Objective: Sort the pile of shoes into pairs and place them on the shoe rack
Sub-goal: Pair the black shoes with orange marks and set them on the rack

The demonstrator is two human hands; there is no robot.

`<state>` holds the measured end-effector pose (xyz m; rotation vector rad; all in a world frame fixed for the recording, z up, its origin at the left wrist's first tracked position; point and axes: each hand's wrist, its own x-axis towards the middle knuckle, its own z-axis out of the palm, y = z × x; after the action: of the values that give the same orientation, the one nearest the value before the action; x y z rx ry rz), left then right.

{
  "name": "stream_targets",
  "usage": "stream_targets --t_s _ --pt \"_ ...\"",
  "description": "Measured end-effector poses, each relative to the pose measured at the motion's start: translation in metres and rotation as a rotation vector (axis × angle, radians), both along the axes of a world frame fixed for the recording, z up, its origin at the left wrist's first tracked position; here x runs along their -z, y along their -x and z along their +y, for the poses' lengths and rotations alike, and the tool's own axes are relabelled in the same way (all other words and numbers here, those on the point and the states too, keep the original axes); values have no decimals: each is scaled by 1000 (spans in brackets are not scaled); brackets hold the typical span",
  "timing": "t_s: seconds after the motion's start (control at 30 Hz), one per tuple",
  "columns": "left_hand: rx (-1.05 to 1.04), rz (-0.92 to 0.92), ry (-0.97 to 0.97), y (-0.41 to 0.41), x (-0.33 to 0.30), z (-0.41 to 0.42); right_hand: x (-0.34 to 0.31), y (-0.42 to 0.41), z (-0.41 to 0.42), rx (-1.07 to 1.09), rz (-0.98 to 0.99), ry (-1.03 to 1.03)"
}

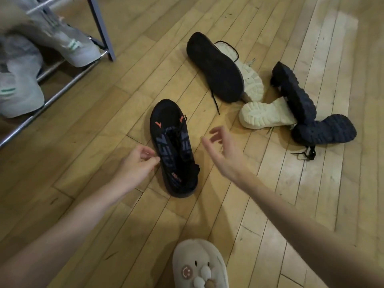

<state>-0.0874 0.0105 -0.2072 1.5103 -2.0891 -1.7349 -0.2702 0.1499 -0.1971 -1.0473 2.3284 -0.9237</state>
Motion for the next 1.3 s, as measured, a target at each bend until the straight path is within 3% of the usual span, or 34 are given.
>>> stream_targets --t_s 0.13,0.27,0.37,0.47,0.57,0.7,0.93,1.0,1.1,1.3 --pt "104 -102 56 12 2 7 -1 78 -47 281 220 71" --pt "124 -150 80 19 10 12 2 134 -90 473 171 -78" --pt "121 -174 77 20 17 8 8 152 -109 456 121 -183" --pt "102 -181 44 21 18 3 12 142 -108 376 305 -112" --pt "101 -197 56 23 17 3 14 117 -95 109 380 18" --pt "101 -205 71 24 14 3 30 95 -87 -177 308 -121" --pt "103 -225 110 24 15 6 36 87 -94 -84 310 -120" --pt "124 -237 174 24 14 9 34 87 -104 -13 318 -125" --pt "187 -266 320 23 13 12 33 89 -123 46 173 -181" --pt "250 -335 499 20 5 9 26 97 -134 21 120 -290"
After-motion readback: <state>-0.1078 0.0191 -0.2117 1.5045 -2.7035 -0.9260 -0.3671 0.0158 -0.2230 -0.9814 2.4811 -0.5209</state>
